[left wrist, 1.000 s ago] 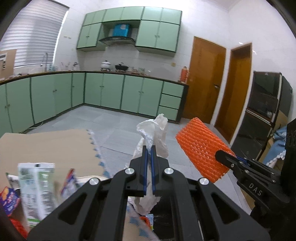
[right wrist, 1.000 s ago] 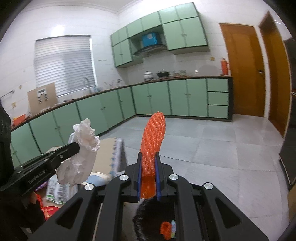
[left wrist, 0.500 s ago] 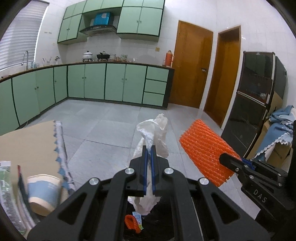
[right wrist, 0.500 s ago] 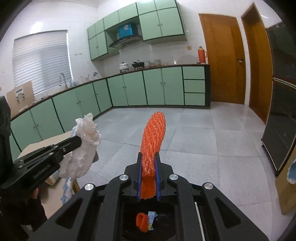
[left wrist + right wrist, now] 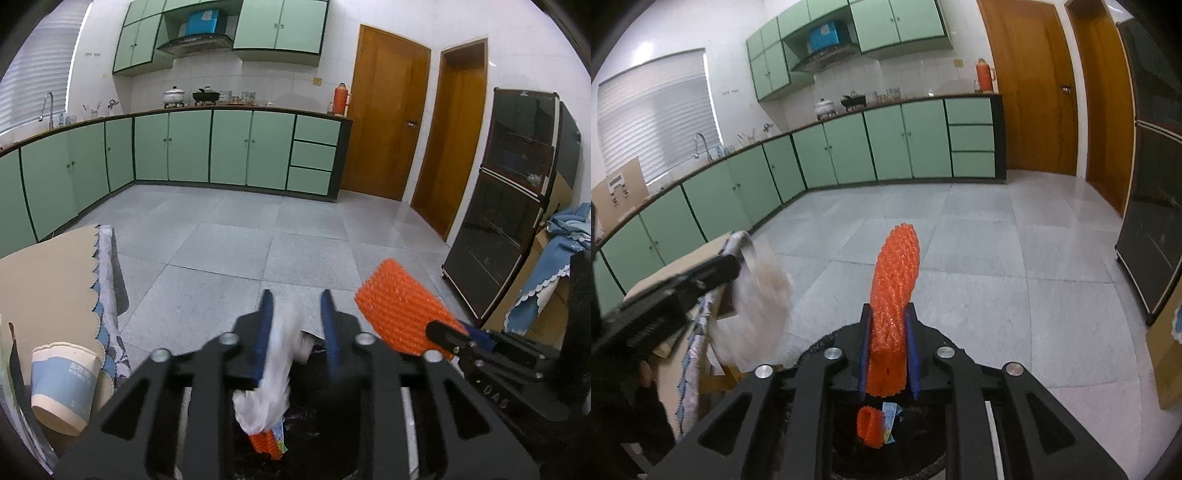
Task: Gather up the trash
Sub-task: 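Carry tissue and foam net over the bin and open both tools, then move both tools back toward the table above the red paper cup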
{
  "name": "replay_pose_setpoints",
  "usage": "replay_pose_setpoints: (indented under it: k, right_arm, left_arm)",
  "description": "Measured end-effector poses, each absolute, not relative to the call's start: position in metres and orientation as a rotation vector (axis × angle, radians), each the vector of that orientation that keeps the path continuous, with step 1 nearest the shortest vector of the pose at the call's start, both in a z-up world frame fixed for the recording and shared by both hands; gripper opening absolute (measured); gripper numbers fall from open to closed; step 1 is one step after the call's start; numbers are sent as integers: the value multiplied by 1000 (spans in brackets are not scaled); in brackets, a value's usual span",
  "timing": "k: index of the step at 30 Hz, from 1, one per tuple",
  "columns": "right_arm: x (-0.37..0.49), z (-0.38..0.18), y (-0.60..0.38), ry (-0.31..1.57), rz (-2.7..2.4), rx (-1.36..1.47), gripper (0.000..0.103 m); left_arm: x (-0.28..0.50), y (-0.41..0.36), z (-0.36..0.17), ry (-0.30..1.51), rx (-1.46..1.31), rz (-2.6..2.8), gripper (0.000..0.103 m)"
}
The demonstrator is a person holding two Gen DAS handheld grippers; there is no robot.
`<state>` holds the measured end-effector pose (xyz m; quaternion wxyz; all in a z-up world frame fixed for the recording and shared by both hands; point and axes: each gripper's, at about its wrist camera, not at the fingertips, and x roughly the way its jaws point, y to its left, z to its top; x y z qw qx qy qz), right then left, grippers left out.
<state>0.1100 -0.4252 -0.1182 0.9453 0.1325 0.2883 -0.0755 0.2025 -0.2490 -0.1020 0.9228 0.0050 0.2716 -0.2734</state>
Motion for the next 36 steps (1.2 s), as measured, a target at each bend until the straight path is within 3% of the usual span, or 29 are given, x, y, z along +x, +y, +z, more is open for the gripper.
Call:
replay_pose_setpoints:
  k: [3,5,6,10,15,20,36]
  right_arm:
    - [109,-116,-425,582,-162,255,29]
    - [107,-113,-422,574,-174,229,44]
    - [106,-111,-421,571,-182,221,59]
    - [100,-102,-411,548,-197,222,82]
    - [93,-86,-397,510,-194,227,96]
    - [91,-69,-372,472,-152,218,97]
    - [90,-63,-246,400,103,145,94]
  left_arm:
    - [201,-246,-96,538,7,-553,38]
    - [200,-241,-91,526,9,-550,40]
    - [200,-239,-89,523,6,-546,41]
    - [192,-223,-76,500,-2,-529,51]
    - [173,-194,-57,445,7,-499,68]
    - [161,-155,-42,421,-21,-430,75]
    - [115,-23,-50,443,-23,-167,76]
